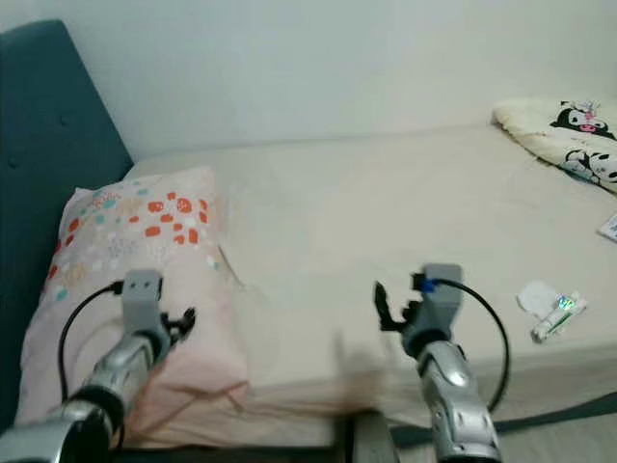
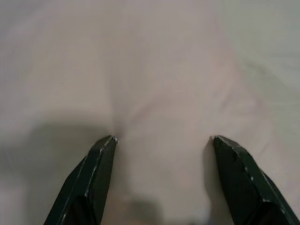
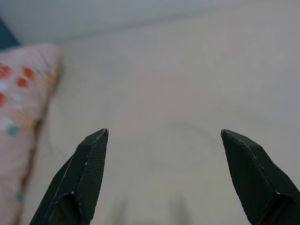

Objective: Clean up the room

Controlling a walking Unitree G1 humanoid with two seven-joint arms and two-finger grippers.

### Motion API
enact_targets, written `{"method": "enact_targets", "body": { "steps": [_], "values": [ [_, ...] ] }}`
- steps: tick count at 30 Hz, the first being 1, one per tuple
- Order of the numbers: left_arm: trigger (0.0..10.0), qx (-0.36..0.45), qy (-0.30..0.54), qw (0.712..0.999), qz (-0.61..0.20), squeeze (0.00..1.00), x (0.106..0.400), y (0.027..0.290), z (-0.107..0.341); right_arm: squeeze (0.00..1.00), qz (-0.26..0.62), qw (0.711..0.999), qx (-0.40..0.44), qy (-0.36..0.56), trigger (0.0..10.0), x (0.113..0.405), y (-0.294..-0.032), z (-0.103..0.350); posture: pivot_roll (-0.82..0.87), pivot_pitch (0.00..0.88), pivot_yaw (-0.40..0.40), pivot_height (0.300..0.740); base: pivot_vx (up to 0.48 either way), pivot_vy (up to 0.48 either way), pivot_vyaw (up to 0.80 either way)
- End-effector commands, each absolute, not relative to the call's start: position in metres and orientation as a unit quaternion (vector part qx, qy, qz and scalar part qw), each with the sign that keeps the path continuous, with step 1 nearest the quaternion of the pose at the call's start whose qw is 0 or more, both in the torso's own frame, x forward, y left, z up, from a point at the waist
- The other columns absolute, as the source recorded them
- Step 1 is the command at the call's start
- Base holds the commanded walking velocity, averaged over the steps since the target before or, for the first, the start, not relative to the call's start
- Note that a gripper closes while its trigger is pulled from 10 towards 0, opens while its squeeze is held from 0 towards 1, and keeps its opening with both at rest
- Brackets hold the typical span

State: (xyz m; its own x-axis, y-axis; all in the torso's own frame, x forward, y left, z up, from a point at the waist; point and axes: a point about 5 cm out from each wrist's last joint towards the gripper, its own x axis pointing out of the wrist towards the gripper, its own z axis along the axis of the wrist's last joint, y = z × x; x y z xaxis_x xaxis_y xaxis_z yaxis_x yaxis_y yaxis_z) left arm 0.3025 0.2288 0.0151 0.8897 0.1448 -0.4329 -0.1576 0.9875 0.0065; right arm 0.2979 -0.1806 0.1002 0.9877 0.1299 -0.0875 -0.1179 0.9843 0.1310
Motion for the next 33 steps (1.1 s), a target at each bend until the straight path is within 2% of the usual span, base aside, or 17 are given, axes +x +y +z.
{"method": "enact_targets", "body": {
  "steps": [1,3,6,15,25,26,27,28,30,33],
  "values": [
    [10.0,-0.011,0.245,0.965,0.089,0.00,0.292,0.233,0.005,0.00,0.072,0.994,0.064,0.052,10.0,0.299,-0.176,0.095,-0.12,0.000,0.051,0.670,0.000,0.000,0.00],
    [10.0,-0.023,0.285,0.950,0.122,0.00,0.272,0.245,-0.012,0.00,0.094,0.992,0.064,0.060,10.0,0.304,-0.168,0.090,-0.12,0.000,0.047,0.680,0.000,0.000,0.00],
    [10.0,-0.034,0.301,0.943,0.141,0.00,0.261,0.251,-0.019,0.00,0.113,0.989,0.057,0.071,10.0,0.305,-0.162,0.083,-0.11,0.000,0.043,0.690,0.000,0.000,0.00],
    [10.0,-0.055,0.288,0.944,0.148,0.00,0.262,0.248,-0.018,0.00,0.138,0.985,0.051,0.085,10.0,0.308,-0.153,0.070,-0.10,0.000,0.026,0.740,0.000,0.000,0.00],
    [10.0,-0.041,0.323,0.936,0.134,0.00,0.245,0.246,-0.033,0.00,0.121,0.980,-0.035,0.157,10.0,0.303,-0.166,0.038,-0.10,0.000,0.020,0.740,0.000,0.000,0.00],
    [10.0,-0.039,0.341,0.929,0.137,0.00,0.236,0.247,-0.039,0.00,0.116,0.972,-0.065,0.195,10.0,0.295,-0.174,0.022,-0.09,0.000,0.019,0.740,0.000,0.000,0.66],
    [10.0,-0.039,0.341,0.929,0.137,0.00,0.236,0.247,-0.039,0.00,0.116,0.972,-0.065,0.195,10.0,0.295,-0.174,0.022,-0.09,0.000,0.019,0.740,0.000,0.000,0.66],
    [10.0,-0.027,0.397,0.905,0.152,0.00,0.206,0.250,-0.058,0.00,0.103,0.954,-0.089,0.267,10.0,0.273,-0.189,-0.009,-0.08,0.000,0.009,0.740,0.000,-0.480,0.67],
    [10.0,-0.027,0.397,0.905,0.152,0.00,0.206,0.250,-0.058,0.00,0.103,0.954,-0.089,0.267,10.0,0.273,-0.189,-0.009,-0.08,0.000,0.009,0.740,0.000,-0.480,0.67],
    [10.0,-0.012,0.442,0.881,0.169,0.00,0.177,0.254,-0.073,0.00,0.109,0.946,-0.087,0.291,10.0,0.262,-0.192,-0.020,-0.08,0.000,0.007,0.740,0.000,-0.480,0.66]
  ]
}}
